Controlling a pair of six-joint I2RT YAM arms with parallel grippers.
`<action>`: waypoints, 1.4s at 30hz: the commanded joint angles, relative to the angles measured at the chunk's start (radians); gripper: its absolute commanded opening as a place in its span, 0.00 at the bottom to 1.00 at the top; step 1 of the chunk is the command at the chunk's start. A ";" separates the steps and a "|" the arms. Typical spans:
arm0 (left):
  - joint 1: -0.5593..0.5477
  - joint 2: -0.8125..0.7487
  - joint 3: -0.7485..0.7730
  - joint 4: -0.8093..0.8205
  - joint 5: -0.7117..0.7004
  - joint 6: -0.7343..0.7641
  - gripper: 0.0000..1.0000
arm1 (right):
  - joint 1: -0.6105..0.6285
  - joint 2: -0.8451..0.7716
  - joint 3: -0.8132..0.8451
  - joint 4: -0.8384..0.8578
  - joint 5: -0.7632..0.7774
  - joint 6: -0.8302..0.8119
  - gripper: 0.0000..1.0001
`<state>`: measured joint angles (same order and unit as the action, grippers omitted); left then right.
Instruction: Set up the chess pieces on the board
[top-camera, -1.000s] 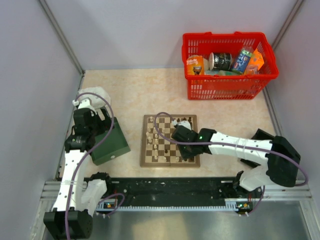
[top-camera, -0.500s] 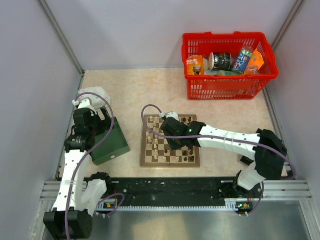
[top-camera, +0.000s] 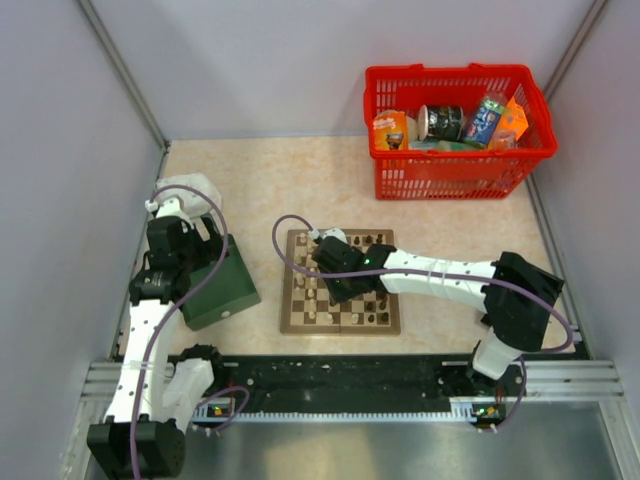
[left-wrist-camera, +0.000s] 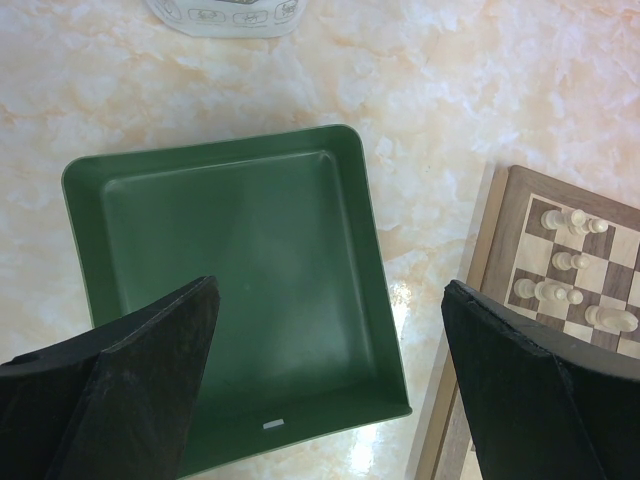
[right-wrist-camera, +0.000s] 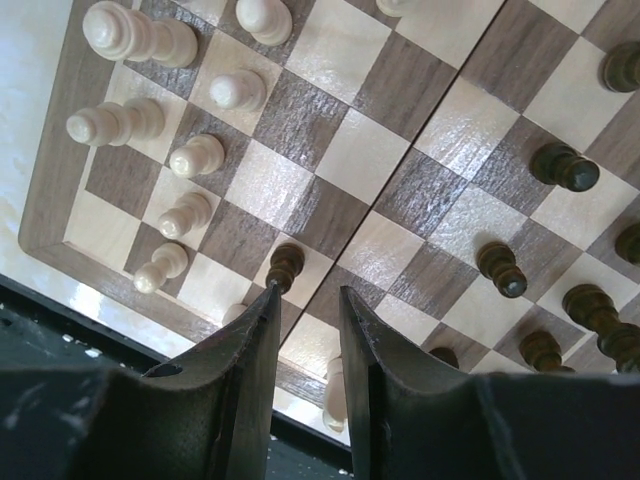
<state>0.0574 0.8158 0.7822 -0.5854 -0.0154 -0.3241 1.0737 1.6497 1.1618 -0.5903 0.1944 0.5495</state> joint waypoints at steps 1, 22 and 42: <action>-0.002 -0.017 0.003 0.024 0.006 -0.001 0.99 | 0.012 0.013 0.047 0.056 -0.032 -0.008 0.31; -0.001 -0.015 0.005 0.022 0.002 0.002 0.99 | 0.012 0.058 0.041 0.086 -0.055 -0.011 0.25; -0.001 -0.013 0.005 0.024 0.002 0.002 0.99 | 0.012 0.068 0.042 0.086 -0.066 -0.019 0.22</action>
<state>0.0574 0.8154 0.7822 -0.5854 -0.0154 -0.3237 1.0737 1.7023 1.1618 -0.5362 0.1329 0.5434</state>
